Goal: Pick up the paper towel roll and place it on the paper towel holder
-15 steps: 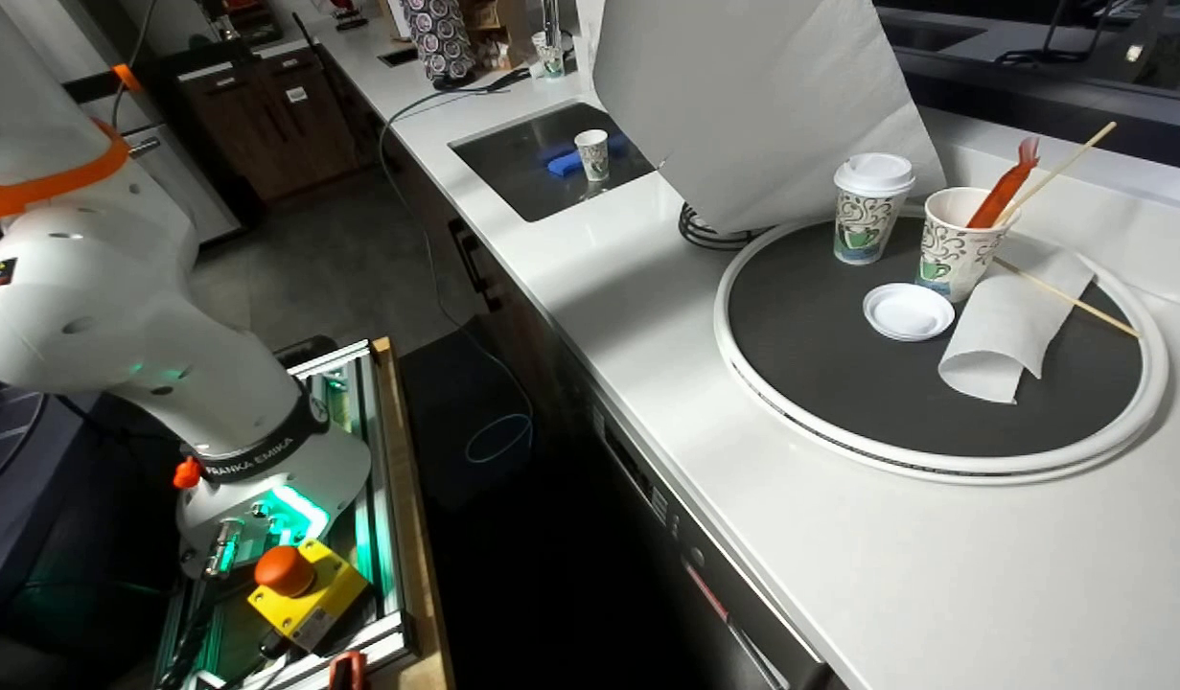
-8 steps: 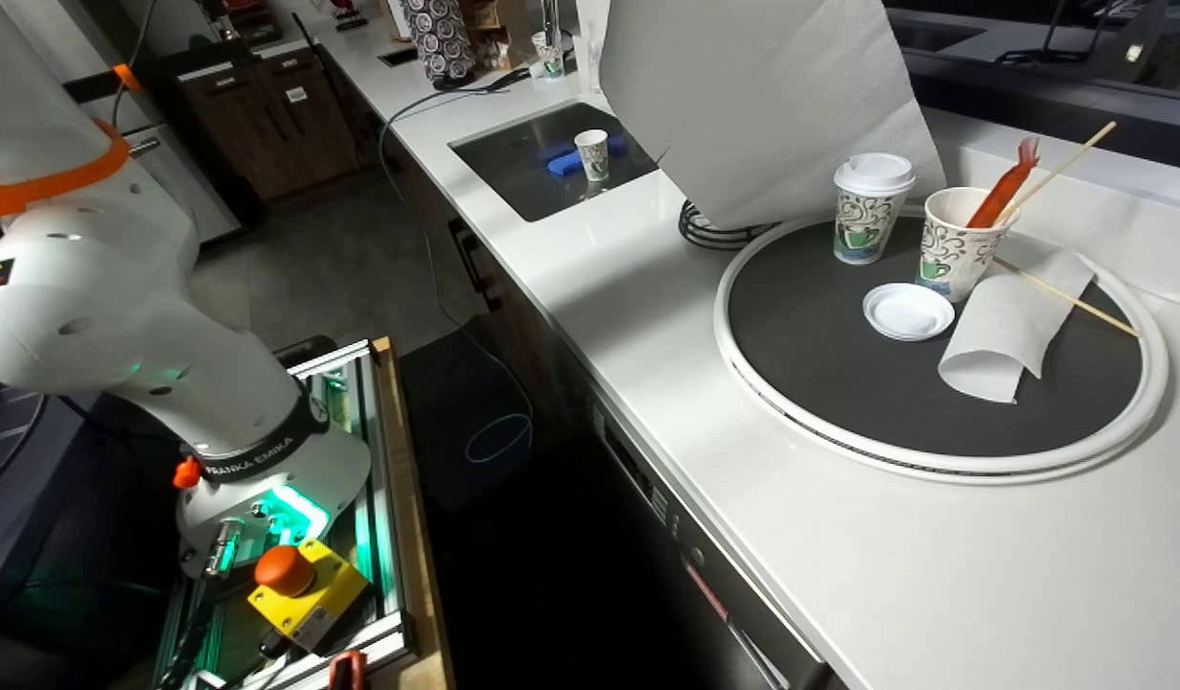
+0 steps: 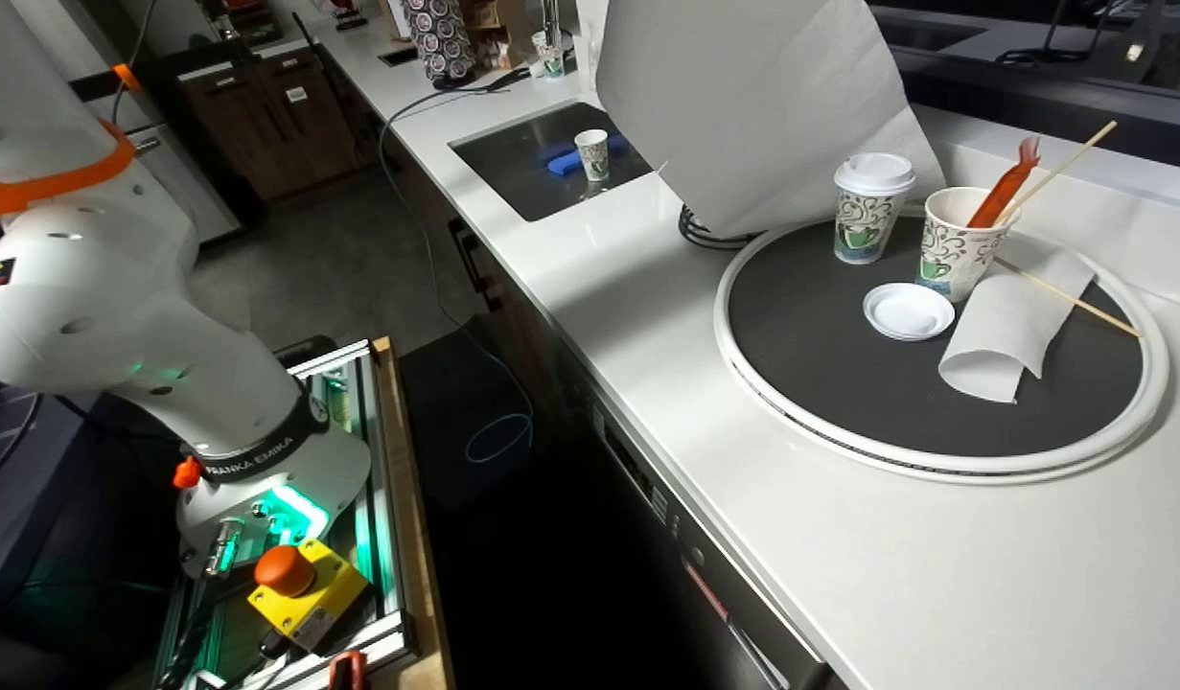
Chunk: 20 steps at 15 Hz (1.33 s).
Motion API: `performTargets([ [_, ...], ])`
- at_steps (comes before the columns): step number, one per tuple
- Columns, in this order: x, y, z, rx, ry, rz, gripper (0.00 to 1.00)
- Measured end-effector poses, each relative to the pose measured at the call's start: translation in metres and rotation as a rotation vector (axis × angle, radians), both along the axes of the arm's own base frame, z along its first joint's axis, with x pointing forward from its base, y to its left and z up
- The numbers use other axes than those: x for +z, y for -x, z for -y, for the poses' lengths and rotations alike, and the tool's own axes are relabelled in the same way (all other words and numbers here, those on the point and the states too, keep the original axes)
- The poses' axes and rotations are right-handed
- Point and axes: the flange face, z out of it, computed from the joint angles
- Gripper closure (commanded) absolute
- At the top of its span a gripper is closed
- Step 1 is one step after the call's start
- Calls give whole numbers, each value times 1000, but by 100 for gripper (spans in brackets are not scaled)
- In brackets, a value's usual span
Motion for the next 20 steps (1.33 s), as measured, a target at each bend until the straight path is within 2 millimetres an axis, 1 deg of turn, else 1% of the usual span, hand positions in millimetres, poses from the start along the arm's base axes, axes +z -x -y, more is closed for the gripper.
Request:
performTargets([
  [2,-5,-7,-1,2,3,-7,97],
  [5,-20,-21,-7,13,10,-39,97],
  [10,-49,-41,-24,50,41,-135,97],
  [14,-75,-52,-43,80,101,-219,97],
  [20,-111,-69,-80,123,189,-282,97],
])
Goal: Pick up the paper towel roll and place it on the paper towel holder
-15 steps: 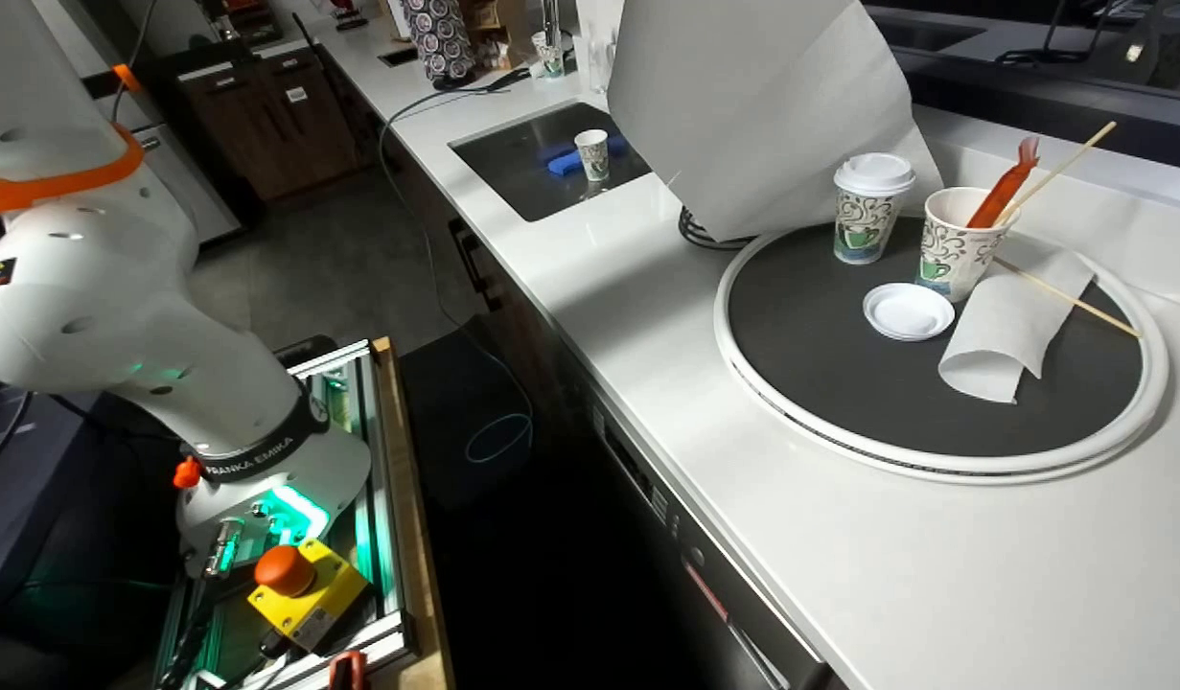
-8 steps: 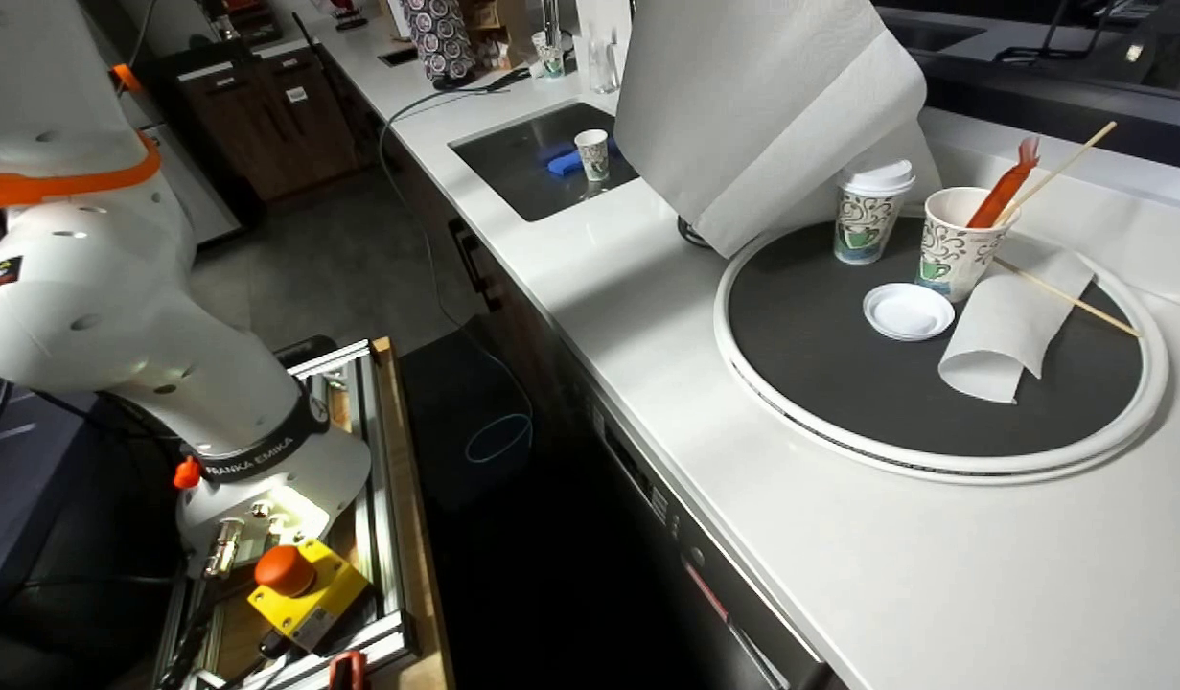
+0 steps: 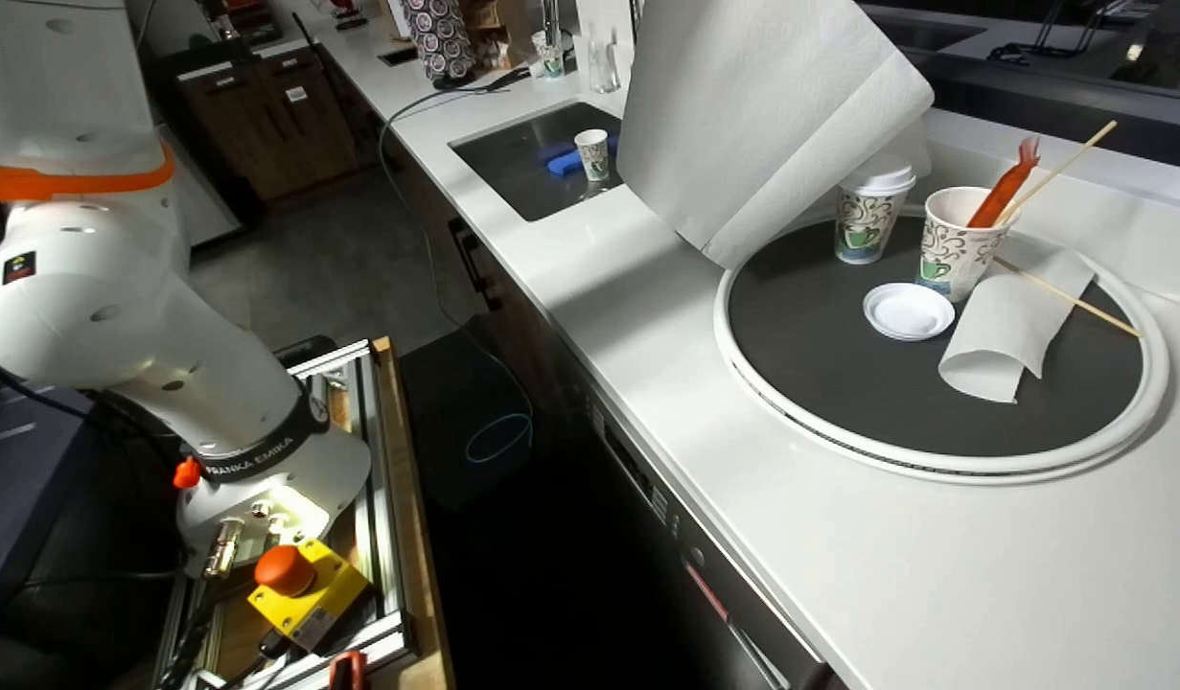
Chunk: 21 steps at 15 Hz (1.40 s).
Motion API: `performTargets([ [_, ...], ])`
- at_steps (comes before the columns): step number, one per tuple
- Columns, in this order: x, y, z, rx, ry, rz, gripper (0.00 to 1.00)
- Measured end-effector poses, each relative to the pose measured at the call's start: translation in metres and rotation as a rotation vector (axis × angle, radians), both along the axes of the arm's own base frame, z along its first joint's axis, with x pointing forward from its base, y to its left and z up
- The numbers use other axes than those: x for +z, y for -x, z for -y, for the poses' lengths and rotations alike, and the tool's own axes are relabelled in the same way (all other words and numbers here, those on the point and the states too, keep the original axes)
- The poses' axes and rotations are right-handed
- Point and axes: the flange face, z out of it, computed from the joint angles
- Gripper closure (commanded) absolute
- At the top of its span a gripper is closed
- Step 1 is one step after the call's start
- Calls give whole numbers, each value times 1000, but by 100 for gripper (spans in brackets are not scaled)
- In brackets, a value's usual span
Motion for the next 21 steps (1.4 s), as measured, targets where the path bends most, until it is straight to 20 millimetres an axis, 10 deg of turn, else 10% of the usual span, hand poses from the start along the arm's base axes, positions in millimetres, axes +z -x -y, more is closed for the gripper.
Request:
performTargets([
  [5,-29,-18,-21,25,3,-30,97],
  [6,-35,-21,-23,26,2,-40,63],
  [11,-55,-25,-24,19,6,-109,33],
  [15,-36,-19,-20,7,-1,-98,2],
  [21,3,-2,-11,-16,-11,-59,0],
])
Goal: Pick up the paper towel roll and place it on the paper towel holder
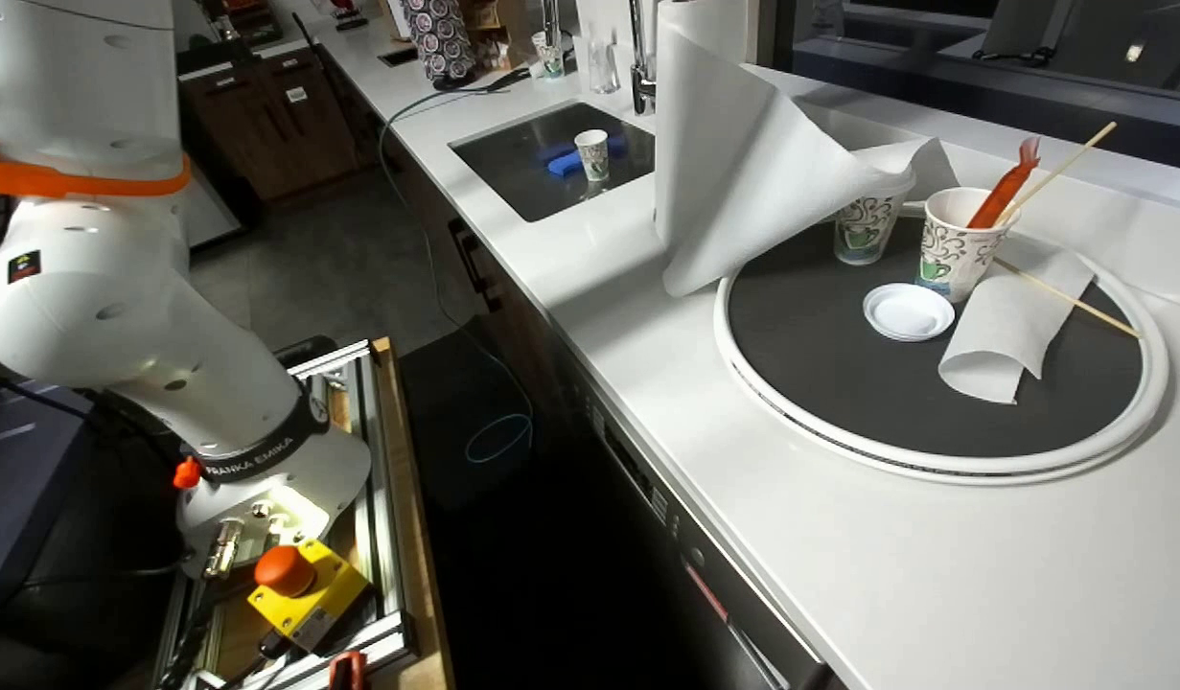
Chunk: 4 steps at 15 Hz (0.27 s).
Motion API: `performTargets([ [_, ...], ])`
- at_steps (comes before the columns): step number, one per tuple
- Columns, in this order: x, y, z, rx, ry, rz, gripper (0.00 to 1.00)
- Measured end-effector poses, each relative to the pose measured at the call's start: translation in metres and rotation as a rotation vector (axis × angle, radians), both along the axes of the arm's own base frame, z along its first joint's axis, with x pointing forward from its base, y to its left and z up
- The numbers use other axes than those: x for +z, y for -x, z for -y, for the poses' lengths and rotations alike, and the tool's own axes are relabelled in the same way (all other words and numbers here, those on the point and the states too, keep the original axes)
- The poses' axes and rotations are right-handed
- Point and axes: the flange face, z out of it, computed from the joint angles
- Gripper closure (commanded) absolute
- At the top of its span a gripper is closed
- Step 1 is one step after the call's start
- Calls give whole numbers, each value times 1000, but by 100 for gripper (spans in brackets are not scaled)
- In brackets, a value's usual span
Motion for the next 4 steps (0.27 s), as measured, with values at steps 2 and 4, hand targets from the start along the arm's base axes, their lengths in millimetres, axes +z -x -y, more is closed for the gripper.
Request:
performTargets([
  [2,14,9,7,-57,-3,7,0],
  [4,30,19,16,-165,-11,10,0],
])
